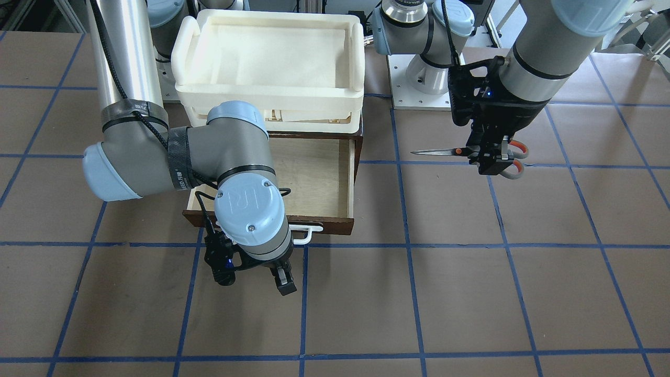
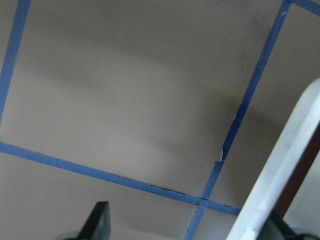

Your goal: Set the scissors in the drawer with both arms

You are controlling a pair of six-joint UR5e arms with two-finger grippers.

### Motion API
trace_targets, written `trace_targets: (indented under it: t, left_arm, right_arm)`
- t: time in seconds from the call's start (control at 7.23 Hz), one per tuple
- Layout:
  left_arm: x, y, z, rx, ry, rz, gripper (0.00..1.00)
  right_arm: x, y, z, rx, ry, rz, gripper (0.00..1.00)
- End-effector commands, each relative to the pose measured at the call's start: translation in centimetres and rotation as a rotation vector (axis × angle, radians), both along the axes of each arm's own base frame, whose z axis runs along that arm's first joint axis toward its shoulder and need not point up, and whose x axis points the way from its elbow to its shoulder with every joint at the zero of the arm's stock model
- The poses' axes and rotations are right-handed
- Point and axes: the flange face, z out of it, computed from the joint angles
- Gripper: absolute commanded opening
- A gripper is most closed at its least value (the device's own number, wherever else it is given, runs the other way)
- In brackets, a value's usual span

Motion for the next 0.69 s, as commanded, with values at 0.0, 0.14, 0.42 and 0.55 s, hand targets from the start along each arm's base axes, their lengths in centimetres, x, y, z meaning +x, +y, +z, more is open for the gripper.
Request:
trace_targets:
  t: [0.0, 0.14, 0.42, 0.55]
  left_arm:
    - [0.00, -0.01, -0.01, 0.000, 0.000, 0.000, 0.06]
    - [0.00, -0.01, -0.01, 0.000, 0.000, 0.000, 0.06]
    - [-0.01, -0.06, -0.09, 0.002, 0.002, 0.000, 0.06]
    - [0.00, -0.01, -0.01, 0.000, 0.000, 0.000, 0.06]
  right_arm:
    - [-0.04, -0.07, -0.17, 0.003, -0.003, 0.002, 1.00]
    - [-0.03, -0.10, -0.38, 0.006, -0.002, 0.002, 1.00]
    - [0.01, -0.02, -0.24, 0.006, -0.006, -0.011, 1.00]
    - [0.00, 0.01, -0.02, 0.003, -0.007, -0.011, 1.00]
